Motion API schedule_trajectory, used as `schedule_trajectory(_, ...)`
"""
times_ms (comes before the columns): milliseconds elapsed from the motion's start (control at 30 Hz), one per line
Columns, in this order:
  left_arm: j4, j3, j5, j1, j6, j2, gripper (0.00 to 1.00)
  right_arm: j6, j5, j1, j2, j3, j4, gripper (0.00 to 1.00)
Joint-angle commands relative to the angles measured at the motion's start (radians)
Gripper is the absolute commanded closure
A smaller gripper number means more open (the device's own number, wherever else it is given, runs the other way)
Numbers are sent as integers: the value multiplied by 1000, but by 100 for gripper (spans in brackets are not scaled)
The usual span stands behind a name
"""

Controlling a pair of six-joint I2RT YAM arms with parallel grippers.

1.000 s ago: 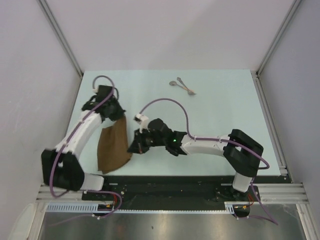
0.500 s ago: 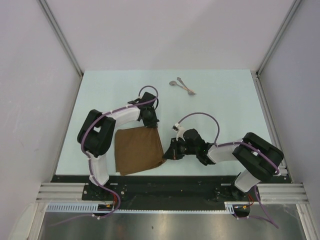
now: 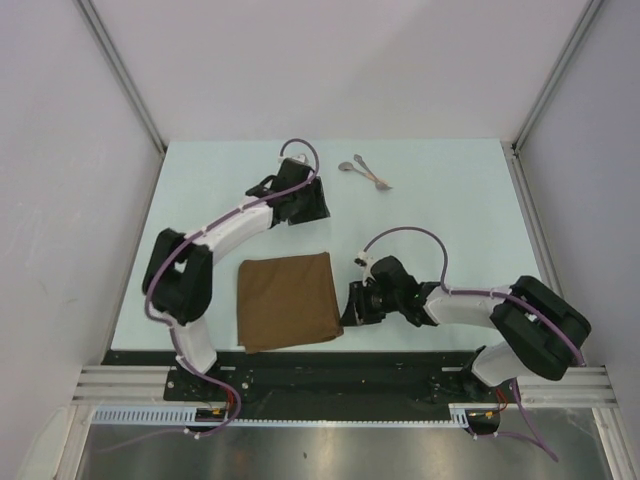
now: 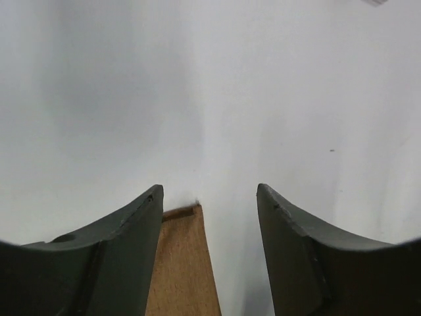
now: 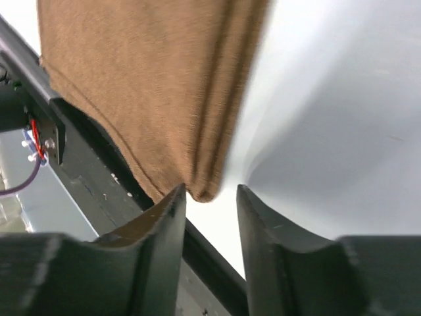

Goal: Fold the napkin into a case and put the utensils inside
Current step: Turn over the upper triangle folded napkin at the center of the board.

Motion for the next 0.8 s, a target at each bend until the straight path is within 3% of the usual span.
schedule_trajectory(0,-46,-97,-29,-51,115,-226,38,-36,13,-79,-63,44,-168,56)
schedule_trajectory(133,37,-320,95,-134,74,-384,53,-37,-50,-156,-16,110,-125,53)
schedule_trajectory(267,126,-516,66,-309,-24,-453,52,-49,-92,-199,99,255,-132,57)
schedule_trajectory(333,123,-535,17,-374,-86,-452,44,-52,-116,-215,166,321,-129,58)
schedule_trajectory(500,-31,-468,-175,-528,-104,-377,43,-28,-208,-245,254,366,-65,62)
schedule_trajectory(767,-38,-514,-197,-605,-155,-361,47,-29,-264,-258,364,444,-3,65)
